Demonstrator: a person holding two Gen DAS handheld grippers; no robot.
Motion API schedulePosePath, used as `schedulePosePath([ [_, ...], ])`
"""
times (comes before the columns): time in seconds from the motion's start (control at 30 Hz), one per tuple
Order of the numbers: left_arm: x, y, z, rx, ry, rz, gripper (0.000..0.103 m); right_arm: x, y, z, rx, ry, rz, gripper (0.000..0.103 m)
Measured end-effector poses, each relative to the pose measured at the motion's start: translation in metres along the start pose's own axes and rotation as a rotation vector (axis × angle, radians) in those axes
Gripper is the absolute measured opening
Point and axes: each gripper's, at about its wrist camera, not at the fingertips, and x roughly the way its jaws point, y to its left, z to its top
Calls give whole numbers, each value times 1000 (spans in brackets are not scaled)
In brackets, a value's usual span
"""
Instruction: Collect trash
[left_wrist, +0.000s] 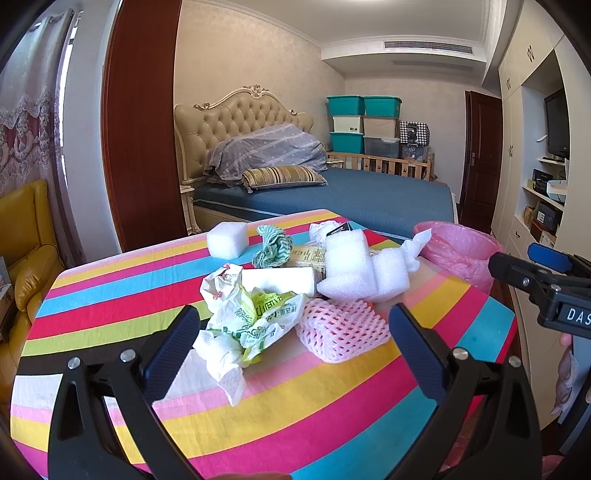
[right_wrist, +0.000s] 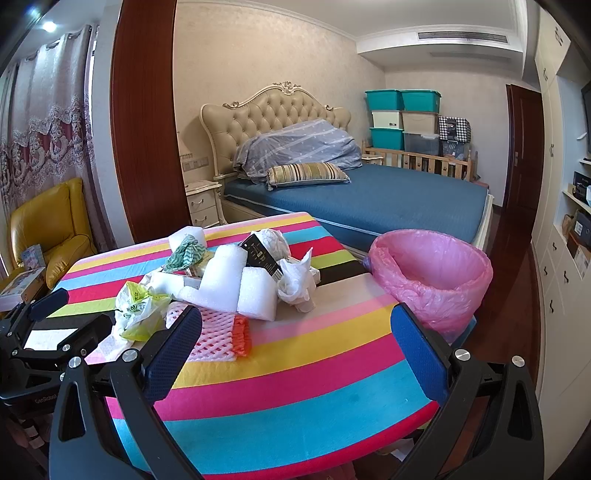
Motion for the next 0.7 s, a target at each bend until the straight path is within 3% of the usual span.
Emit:
schedulePosePath([
  [0.7, 0, 1, -1, -2, 1, -1, 99, 0, 1, -2, 4, 6, 5, 96],
])
